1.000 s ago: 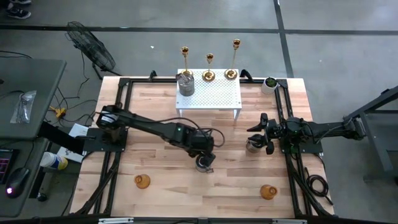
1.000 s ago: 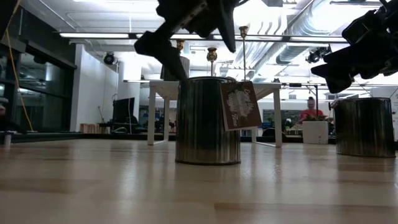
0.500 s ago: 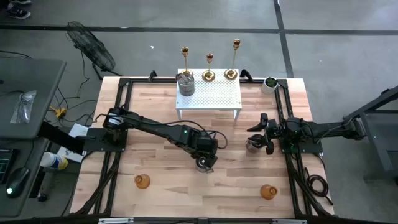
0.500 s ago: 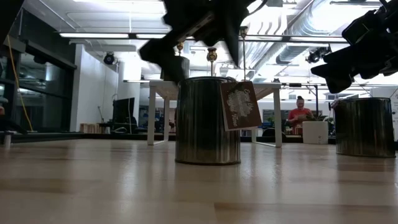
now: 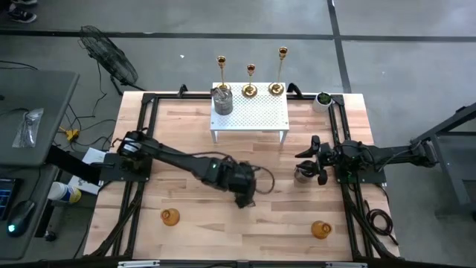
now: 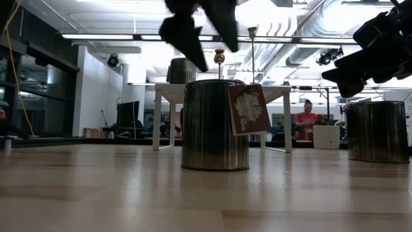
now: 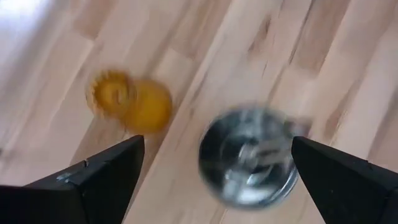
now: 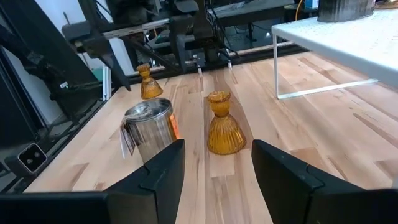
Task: Pick & Place candle stick holders
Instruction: Put the left scented candle on the shelf
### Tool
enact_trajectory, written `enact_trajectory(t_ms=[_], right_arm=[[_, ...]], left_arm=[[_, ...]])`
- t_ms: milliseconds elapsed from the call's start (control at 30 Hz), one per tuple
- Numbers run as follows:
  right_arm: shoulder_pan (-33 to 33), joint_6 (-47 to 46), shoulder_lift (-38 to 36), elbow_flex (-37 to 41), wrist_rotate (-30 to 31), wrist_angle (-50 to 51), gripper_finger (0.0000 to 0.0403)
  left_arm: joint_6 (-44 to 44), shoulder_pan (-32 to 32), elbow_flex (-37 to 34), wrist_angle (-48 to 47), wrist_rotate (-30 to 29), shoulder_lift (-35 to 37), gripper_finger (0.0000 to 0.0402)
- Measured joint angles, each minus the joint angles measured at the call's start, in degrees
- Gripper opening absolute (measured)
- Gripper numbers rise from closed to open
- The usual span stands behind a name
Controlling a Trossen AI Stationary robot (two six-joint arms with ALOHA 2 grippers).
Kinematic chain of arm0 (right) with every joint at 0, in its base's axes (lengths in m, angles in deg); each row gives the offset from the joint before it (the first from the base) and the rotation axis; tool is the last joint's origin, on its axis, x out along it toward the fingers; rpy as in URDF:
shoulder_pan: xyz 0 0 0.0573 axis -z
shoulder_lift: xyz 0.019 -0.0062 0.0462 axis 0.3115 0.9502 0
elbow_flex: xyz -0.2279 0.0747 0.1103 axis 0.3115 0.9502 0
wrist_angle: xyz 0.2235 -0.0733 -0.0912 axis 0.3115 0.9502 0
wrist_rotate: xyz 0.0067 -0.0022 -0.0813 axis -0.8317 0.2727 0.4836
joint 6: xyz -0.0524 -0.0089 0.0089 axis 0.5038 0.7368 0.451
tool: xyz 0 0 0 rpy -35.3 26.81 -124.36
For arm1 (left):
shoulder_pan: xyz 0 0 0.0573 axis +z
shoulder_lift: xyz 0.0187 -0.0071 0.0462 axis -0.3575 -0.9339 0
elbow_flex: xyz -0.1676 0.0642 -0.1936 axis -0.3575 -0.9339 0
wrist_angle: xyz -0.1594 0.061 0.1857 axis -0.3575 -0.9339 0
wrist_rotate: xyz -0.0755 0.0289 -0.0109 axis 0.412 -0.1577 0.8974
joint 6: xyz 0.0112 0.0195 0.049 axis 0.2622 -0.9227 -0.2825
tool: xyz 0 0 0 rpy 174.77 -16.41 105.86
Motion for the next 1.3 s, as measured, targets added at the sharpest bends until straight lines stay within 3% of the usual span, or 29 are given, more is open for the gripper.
enact_trajectory(t_ms=[67, 200, 500, 767, 900, 1133, 1300], right_arm=[[0.0, 0.0, 0.2, 0.0, 0.0, 0.0, 0.0179], [0.0, 0.0, 0.7, 0.0, 0.1, -0.1, 0.0179], [0.0, 0.0, 2.4, 0.0, 0.2, 0.1, 0.0179], [0.0, 0.0, 3.4, 0.0, 0.0, 0.0, 0.0179], [0.0, 0.0, 3.8, 0.0, 0.0, 0.0, 0.0179], [0.0, 0.0, 3.7, 0.0, 0.0, -0.1, 0.0179], [0.0, 0.0, 3.7, 0.0, 0.0, -0.1, 0.0179]], left_arm=[[3.3, -0.7, -3.5, -2.8, -0.3, 2.3, 0.04], [10.3, -3.2, -11.7, 0.4, -4.1, 8.7, 0.04], [9.6, -13.2, -19.7, 15.4, -20.2, 11.1, 0.04], [10.4, -16.8, -34.1, 42.9, -26.0, 11.1, 0.04], [14.4, -16.7, -39.3, 49.7, -26.3, 11.1, 0.04], [8.8, -16.8, -44.4, 54.4, -33.5, 11.0, 0.04], [3.5, -17.5, -47.0, 60.8, -33.5, 10.3, 0.04]])
